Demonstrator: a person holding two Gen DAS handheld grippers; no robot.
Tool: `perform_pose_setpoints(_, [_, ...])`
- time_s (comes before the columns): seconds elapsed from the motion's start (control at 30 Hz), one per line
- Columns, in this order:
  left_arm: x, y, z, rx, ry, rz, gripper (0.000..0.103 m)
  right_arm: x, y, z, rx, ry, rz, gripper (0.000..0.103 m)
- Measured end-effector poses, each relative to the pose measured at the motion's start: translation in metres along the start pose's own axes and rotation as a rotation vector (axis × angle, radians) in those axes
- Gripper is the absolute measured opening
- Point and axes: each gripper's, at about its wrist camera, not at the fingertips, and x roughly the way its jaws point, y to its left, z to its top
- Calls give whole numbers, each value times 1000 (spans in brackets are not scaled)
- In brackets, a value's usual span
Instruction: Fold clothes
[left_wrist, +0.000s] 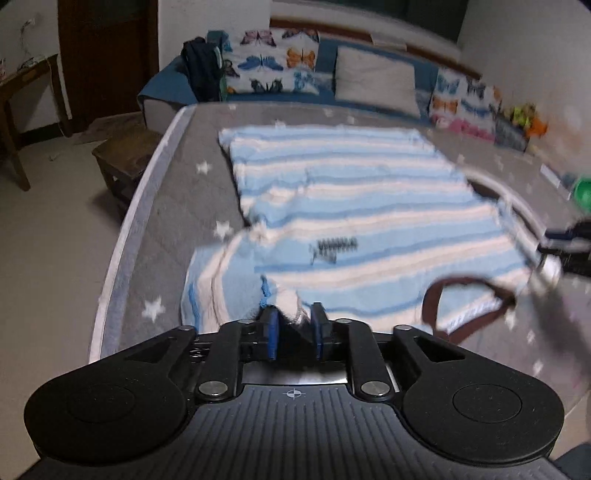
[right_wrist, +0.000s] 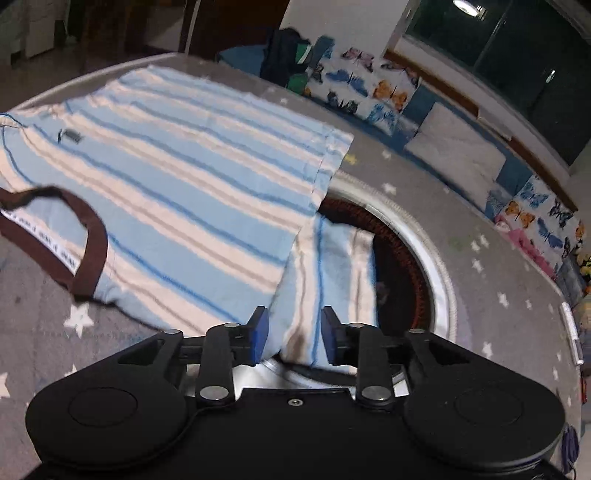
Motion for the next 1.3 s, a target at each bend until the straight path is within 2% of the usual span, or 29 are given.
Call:
perform_pose_setpoints(0.1, [6, 2, 20, -20, 1, -30, 30, -5, 2, 3, 4, -24, 20, 41])
perform_pose_setpoints(0.17, [6, 2, 29, -23, 0, -60, 30, -4, 9, 6, -12, -33, 36, 43])
perform_pose_setpoints(0.23, [-1, 4, 40, -30, -43, -82, 35, -1, 14, 8, -22, -32, 54, 43])
perform_pose_setpoints(0.33, [-15, 6, 45, -4, -94, -44, 36, 3, 24, 10, -40, -29, 76, 44])
perform_pose_setpoints(0.4, [-27, 11, 46, 12, -130, 19, 37, 6, 28, 11, -56, -32, 88, 45])
perform_pose_setpoints(0.5, [-23, 16, 55, 2, -146, 61, 38, 9, 33, 14, -69, -31, 102, 46])
perform_pose_setpoints(0.6, [3, 15, 69, -7, -136, 68, 38, 12, 37, 15, -76, -24, 110, 46])
perform_pose_setpoints(0.8, [87, 16, 109, -26, -94, 120, 35, 16, 38, 14, -71, -7, 125, 46])
perform_pose_setpoints(0.93, [130, 23, 131, -47, -86, 140, 35, 20, 38, 13, -60, 4, 140, 47])
perform_pose_setpoints(1.1, [172, 28, 151, -61, -67, 191, 37, 24, 39, 12, -51, 13, 163, 50])
perform_pose_setpoints(1.3, [204, 33, 159, -74, -29, 208, 36, 27, 38, 11, -43, 18, 180, 51])
